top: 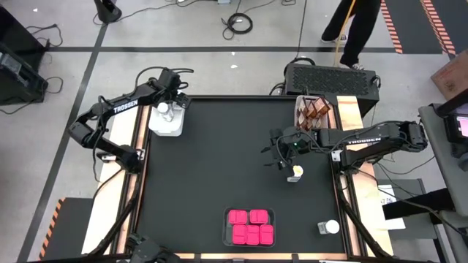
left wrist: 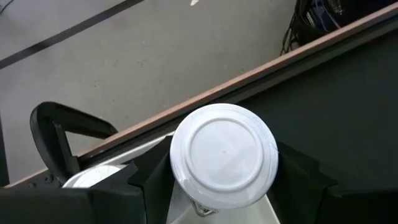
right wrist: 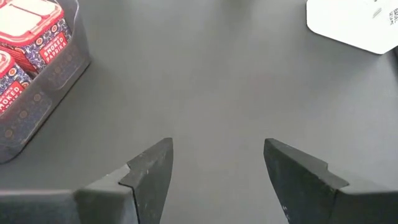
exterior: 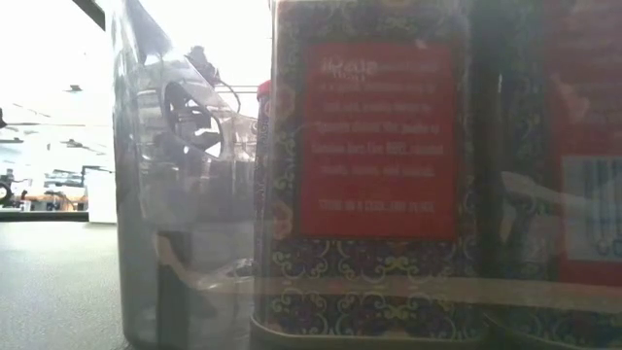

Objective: Sort spices by type
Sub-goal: Put the white seasoning bottle into the left white bin

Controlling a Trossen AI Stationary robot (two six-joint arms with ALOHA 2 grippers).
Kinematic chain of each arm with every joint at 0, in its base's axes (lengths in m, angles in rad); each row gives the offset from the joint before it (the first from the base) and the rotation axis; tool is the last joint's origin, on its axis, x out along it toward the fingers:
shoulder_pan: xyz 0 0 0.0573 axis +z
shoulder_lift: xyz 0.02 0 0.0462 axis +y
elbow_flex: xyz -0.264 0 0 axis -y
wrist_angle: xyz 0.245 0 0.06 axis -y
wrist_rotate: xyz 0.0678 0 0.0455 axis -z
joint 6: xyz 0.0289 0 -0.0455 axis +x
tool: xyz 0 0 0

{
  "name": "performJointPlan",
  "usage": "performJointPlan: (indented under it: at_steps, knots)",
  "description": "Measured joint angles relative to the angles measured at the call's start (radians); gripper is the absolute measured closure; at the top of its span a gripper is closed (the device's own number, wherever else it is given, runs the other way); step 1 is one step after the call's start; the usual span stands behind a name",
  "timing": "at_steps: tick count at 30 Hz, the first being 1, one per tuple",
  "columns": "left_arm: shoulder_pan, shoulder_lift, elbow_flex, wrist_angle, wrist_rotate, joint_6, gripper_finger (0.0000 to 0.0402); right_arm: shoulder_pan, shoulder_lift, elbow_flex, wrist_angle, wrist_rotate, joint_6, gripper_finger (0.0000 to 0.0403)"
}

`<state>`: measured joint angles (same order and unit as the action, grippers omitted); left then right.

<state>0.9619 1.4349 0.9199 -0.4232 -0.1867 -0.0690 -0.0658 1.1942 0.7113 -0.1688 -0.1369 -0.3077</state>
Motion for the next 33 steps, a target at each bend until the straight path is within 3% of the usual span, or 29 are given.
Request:
performJointPlan:
  at_steps: [33]
  knots:
    - [0.0, -0.003, 0.0, -0.069, 0.001, 0.005, 0.0157, 0.0, 0.0, 0.0, -0.001, 0.001, 0.011, 0.0156]
